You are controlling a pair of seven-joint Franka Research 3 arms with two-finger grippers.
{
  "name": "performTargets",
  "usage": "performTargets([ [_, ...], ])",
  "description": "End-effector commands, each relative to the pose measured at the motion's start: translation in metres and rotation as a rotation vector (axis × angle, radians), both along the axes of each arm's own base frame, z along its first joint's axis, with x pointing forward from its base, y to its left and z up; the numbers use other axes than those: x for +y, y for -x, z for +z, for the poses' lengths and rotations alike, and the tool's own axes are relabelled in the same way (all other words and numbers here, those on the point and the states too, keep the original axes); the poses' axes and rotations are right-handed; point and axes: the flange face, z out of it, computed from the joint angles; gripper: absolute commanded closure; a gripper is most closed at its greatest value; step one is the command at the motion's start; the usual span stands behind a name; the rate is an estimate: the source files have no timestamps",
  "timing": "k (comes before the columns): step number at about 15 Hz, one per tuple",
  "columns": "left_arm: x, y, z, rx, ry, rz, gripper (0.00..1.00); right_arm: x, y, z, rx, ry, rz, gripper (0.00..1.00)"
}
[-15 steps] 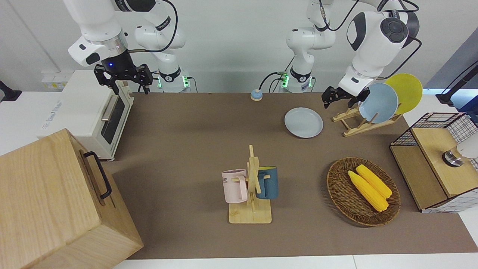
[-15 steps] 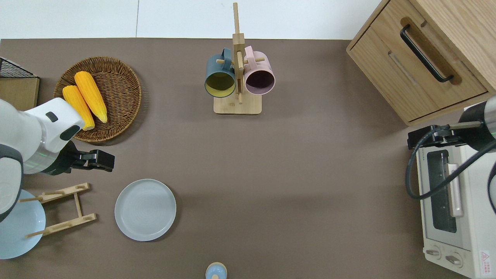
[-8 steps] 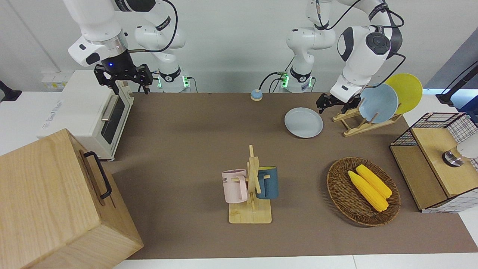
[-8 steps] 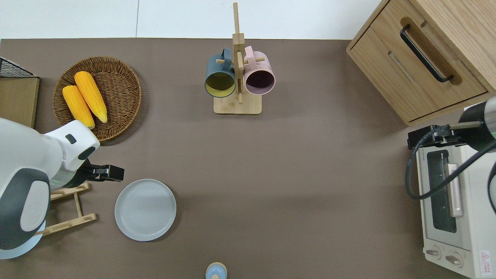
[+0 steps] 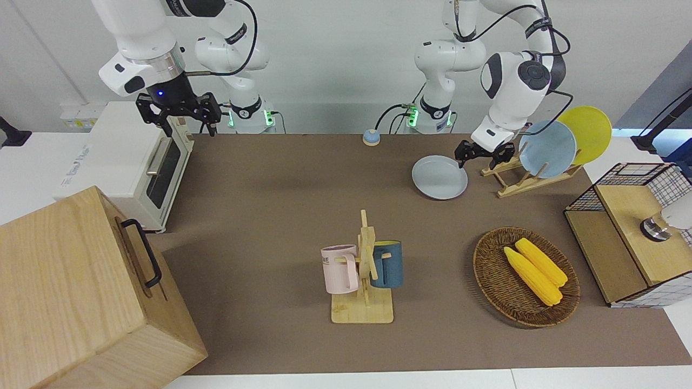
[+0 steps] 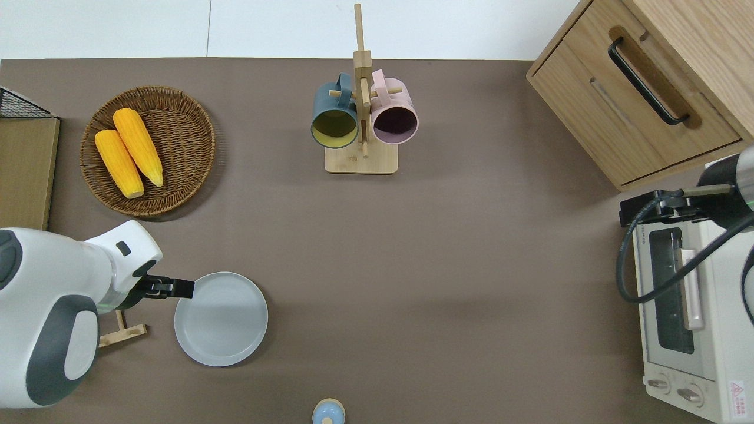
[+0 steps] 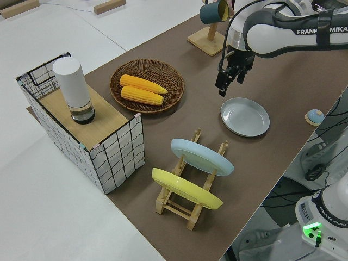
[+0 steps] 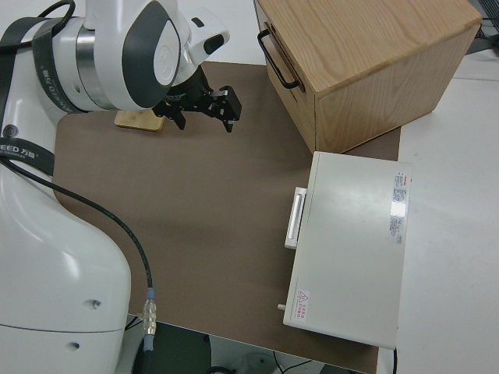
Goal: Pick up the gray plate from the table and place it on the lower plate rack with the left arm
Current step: 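Close the left gripper on the plate rim and lift it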
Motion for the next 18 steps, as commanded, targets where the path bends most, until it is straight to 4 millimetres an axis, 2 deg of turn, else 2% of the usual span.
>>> performTargets([
  [1, 0.006, 0.036, -0.019, -0.053, -0.018, -0.017, 0.00, 0.001, 0.000, 0.003, -0.005, -0.003, -0.003, 0.017],
  [4, 0.007, 0.044, -0.032, -0.056, -0.018, -0.017, 0.00, 0.001, 0.000, 0.003, -0.005, -0.003, -0.003, 0.017],
  [8, 0.007, 0.042, -0.033, -0.062, -0.019, -0.015, 0.00, 0.001, 0.000, 0.003, -0.005, -0.003, -0.003, 0.017],
  [15, 0.009, 0.054, -0.065, -0.088, -0.018, -0.016, 0.00, 0.001, 0.000, 0.003, -0.005, -0.003, -0.003, 0.017],
  [18, 0.009, 0.056, -0.072, -0.091, -0.017, -0.017, 0.00, 0.001, 0.000, 0.003, -0.005, -0.003, -0.003, 0.017],
])
